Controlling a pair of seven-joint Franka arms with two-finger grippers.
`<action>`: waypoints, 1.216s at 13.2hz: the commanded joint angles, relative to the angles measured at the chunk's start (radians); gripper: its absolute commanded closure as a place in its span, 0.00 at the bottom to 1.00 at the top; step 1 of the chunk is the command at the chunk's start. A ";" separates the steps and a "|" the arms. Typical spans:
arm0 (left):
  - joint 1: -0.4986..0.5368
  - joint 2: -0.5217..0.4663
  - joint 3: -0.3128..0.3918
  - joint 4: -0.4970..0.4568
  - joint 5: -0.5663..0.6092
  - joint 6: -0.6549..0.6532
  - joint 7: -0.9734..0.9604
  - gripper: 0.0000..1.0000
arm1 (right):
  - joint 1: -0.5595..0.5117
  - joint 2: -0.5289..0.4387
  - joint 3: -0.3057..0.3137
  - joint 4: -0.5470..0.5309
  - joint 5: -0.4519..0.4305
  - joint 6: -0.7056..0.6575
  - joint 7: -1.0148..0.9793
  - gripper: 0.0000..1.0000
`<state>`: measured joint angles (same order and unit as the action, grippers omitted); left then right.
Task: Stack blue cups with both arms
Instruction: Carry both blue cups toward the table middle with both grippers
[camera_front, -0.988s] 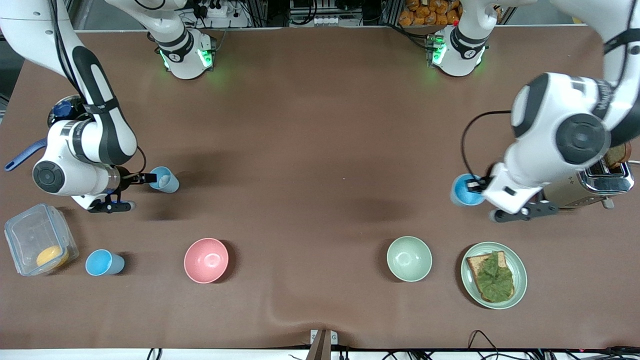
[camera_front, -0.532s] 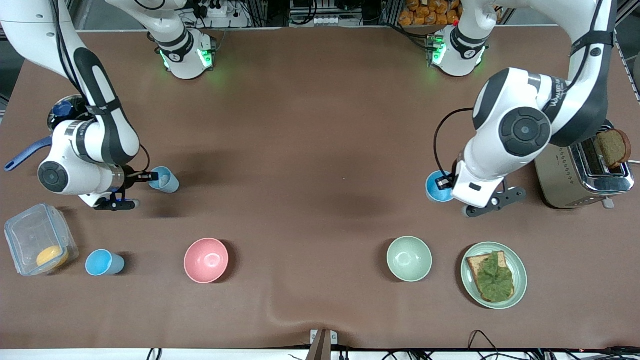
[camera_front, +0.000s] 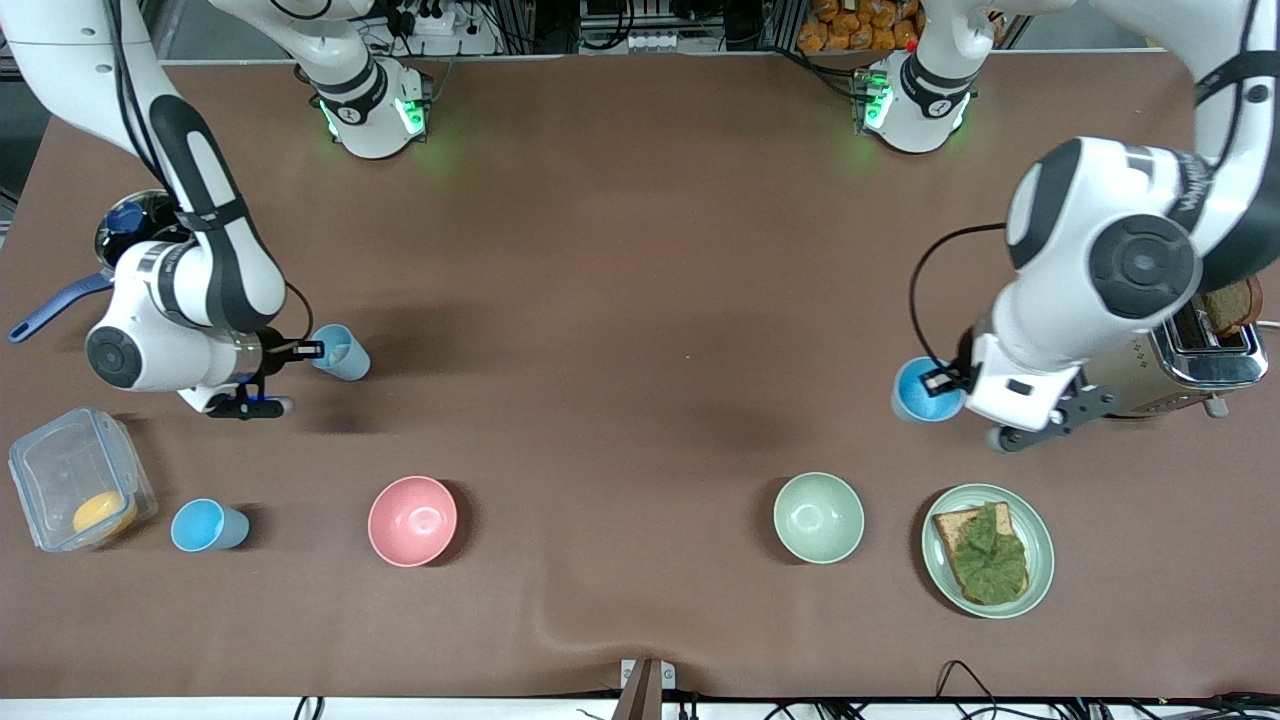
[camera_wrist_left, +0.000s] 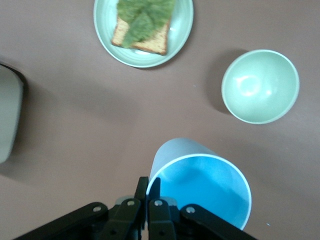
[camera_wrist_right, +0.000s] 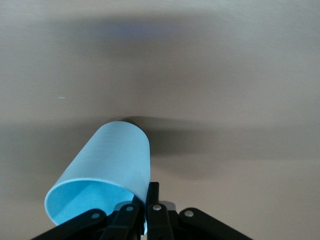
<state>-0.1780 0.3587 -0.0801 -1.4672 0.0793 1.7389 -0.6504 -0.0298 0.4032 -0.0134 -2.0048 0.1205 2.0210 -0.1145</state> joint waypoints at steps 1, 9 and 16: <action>0.006 0.013 -0.001 0.022 0.016 -0.016 0.020 1.00 | 0.071 -0.003 -0.002 0.072 0.062 -0.080 0.062 1.00; -0.060 0.071 -0.010 0.027 0.007 0.004 -0.146 1.00 | 0.534 0.147 -0.002 0.368 0.301 -0.095 0.766 1.00; -0.118 0.108 -0.020 0.027 -0.009 0.067 -0.276 1.00 | 0.680 0.298 -0.002 0.529 0.329 -0.027 0.931 1.00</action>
<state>-0.2814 0.4508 -0.0999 -1.4660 0.0786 1.8059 -0.9018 0.6362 0.6711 -0.0013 -1.5228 0.4144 1.9871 0.8032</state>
